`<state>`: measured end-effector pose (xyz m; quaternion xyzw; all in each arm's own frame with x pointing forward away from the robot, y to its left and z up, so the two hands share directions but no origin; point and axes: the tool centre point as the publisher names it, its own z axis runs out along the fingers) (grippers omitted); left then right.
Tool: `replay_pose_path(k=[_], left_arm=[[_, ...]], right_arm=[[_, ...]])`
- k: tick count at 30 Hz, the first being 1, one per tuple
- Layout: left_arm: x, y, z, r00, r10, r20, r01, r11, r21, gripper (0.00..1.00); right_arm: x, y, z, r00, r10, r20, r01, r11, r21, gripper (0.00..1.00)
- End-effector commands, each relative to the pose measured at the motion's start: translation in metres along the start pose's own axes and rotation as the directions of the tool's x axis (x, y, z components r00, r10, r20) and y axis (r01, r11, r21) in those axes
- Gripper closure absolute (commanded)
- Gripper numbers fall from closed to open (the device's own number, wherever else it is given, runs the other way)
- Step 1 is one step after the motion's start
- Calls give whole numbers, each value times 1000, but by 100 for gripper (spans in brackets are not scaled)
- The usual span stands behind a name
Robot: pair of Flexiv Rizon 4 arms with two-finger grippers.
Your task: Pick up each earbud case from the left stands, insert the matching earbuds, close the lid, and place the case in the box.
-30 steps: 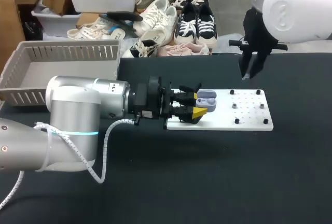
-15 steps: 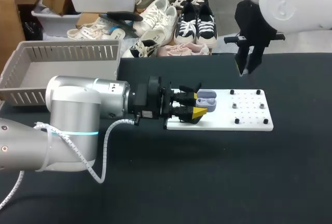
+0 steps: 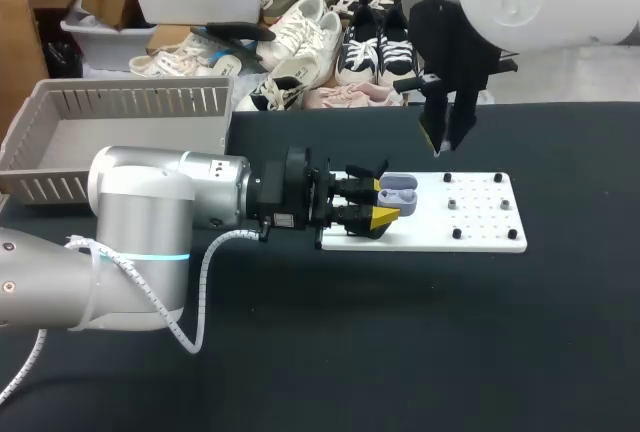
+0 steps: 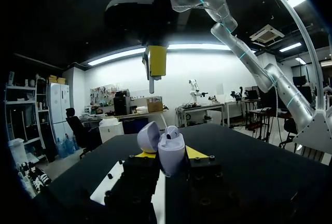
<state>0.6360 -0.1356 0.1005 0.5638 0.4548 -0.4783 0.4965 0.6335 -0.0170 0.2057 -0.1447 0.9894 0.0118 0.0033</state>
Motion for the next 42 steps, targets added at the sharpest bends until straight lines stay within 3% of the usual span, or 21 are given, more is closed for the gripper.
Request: replay_pose_path(k=[1, 18, 23, 24, 37, 42], left_arm=[[0, -1, 0, 1000, 0, -1, 0, 1000, -2, 100], [0, -1, 0, 1000, 0, -1, 0, 1000, -2, 100], [0, -1, 0, 1000, 0, -1, 0, 1000, -2, 100], [0, -1, 0, 1000, 0, -1, 0, 1000, -2, 100], [0, -1, 0, 1000, 0, -1, 0, 1000, -2, 100], [0, -1, 0, 1000, 0, -1, 0, 1000, -2, 100]], right_arm=[[4, 14, 4, 1000, 18, -2, -18, 1000, 13, 100], [13, 65, 20, 994, 113, -1, -113, 994, 15, 100], [10, 64, 29, 984, 175, 18, -176, 984, 37, 100], [11, 63, 30, 984, 177, 26, -177, 984, 11, 100], [11, 63, 30, 984, 177, 26, -177, 984, 11, 100], [-2, 69, 35, 987, 153, 54, -154, 988, 5, 100]])
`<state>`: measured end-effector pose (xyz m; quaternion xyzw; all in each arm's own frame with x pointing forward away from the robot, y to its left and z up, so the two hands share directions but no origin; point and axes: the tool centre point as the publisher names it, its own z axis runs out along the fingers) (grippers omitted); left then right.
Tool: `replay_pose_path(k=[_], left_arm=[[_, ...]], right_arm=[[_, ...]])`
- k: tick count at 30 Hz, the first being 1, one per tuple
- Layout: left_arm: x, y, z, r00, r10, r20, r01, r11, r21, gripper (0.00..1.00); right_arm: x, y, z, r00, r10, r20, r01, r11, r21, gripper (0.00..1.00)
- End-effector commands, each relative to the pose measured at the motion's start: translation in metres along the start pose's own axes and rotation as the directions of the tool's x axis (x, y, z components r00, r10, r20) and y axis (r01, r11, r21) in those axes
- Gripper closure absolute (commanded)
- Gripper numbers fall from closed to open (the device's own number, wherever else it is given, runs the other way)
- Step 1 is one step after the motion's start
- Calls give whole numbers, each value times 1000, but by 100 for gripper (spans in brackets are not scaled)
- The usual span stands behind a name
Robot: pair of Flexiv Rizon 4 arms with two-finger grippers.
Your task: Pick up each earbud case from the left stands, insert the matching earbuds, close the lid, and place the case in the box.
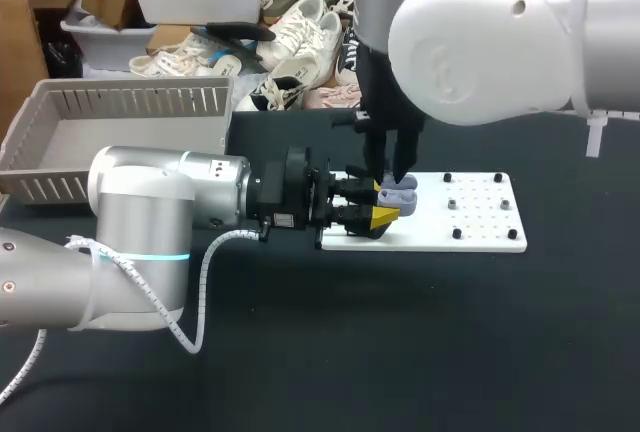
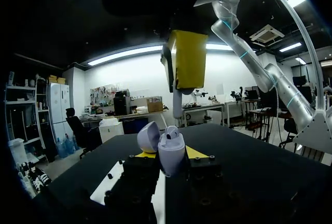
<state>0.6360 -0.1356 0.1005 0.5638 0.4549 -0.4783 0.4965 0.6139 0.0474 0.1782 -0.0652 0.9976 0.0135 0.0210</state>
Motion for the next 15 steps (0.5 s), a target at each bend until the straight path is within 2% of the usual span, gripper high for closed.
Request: replay_pose_path(k=[1, 7, 15], left_arm=[[0, -1, 0, 1000, 0, -1, 0, 1000, -2, 100], [0, -1, 0, 1000, 0, -1, 0, 1000, -2, 100], [0, -1, 0, 1000, 0, -1, 0, 1000, -2, 100]], right_arm=[[-4, 3, 6, 1000, -12, 24, 12, 1000, 5, 100], [-10, 3, 8, 999, -17, 32, 17, 1000, 4, 100], [-12, 0, 7, 996, -78, 51, 78, 997, 5, 100]])
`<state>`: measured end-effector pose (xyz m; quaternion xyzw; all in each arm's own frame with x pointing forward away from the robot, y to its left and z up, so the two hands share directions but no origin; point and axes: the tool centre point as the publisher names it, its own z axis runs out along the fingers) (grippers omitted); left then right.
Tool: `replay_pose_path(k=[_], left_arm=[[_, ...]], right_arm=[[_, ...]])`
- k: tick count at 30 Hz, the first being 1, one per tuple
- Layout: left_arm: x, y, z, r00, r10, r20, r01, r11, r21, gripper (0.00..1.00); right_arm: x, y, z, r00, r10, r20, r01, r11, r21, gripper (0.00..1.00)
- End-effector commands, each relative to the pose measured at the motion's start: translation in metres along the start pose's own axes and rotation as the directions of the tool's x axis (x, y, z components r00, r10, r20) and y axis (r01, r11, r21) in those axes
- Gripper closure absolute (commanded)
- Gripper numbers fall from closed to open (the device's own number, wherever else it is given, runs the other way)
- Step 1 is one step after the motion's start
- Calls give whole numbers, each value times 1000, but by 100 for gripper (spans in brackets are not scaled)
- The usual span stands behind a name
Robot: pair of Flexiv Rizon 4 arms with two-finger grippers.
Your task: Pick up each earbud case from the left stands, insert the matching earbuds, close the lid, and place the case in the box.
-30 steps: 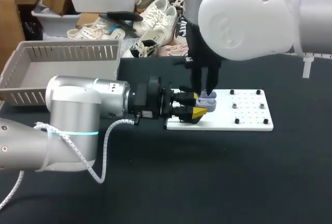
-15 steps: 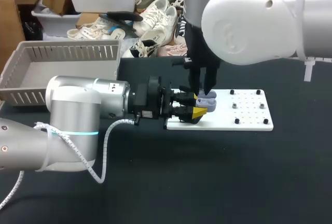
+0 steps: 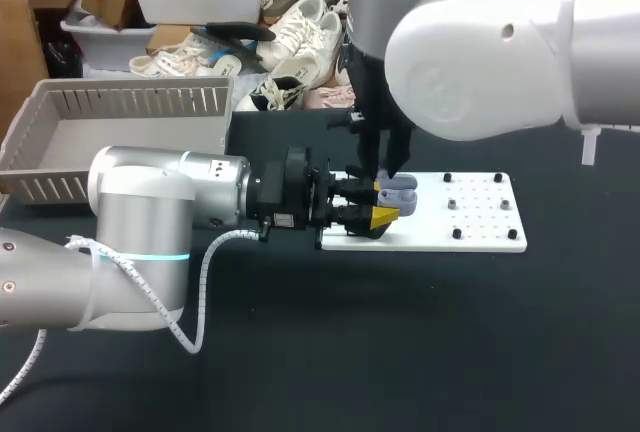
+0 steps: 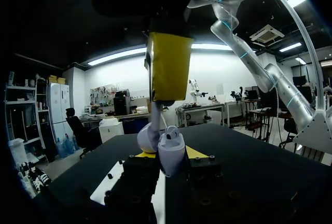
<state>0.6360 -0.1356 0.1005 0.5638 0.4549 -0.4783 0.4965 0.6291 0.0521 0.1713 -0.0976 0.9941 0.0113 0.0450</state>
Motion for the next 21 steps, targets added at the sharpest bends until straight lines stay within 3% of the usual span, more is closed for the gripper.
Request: replay_pose_path(k=[1, 21], left_arm=[[0, -1, 0, 1000, 0, -1, 0, 1000, -2, 100], [0, -1, 0, 1000, 0, -1, 0, 1000, -2, 100]], right_arm=[[4, -3, -1, 1000, -22, 5, 22, 1000, -1, 100], [6, -8, 7, 998, -55, -39, 55, 998, -16, 100]])
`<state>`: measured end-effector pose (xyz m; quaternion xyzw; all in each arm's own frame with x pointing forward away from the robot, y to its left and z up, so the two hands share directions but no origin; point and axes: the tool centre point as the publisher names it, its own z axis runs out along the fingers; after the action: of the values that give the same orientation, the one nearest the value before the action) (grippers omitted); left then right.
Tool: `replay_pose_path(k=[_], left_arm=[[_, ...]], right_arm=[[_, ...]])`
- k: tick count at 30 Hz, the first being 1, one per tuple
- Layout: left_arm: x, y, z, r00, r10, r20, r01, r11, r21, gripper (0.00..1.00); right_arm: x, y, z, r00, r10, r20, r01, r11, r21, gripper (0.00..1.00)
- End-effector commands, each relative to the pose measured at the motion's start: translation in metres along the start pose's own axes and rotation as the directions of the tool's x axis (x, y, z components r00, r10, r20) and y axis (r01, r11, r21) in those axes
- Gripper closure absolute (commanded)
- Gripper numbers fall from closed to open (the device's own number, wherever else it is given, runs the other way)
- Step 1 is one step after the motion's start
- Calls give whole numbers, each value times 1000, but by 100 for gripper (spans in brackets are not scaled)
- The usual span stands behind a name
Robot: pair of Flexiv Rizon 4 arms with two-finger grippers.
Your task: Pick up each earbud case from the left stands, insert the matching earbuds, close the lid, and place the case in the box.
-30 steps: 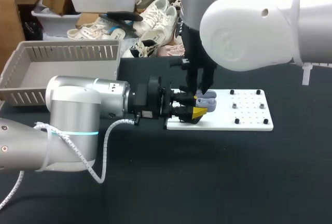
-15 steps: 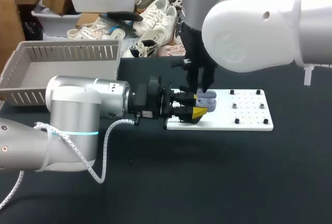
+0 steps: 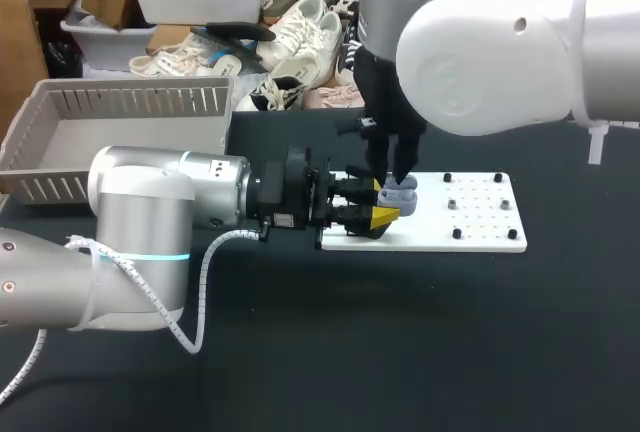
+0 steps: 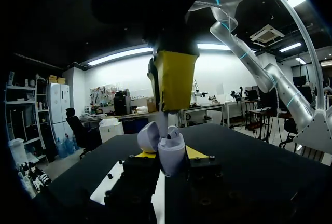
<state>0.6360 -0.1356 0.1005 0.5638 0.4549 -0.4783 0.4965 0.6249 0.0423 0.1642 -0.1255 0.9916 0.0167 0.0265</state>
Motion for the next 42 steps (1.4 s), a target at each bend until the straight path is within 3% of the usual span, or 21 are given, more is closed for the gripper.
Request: replay_pose_path(k=[1, 42], left_arm=[[0, -1, 0, 1000, 0, -1, 0, 1000, -2, 100], [0, -1, 0, 1000, 0, -1, 0, 1000, -2, 100]], right_arm=[[0, 1, 0, 1000, -1, -4, 1, 1000, 3, 100], [-1, -4, 15, 1000, 9, -21, -9, 1000, 7, 100]])
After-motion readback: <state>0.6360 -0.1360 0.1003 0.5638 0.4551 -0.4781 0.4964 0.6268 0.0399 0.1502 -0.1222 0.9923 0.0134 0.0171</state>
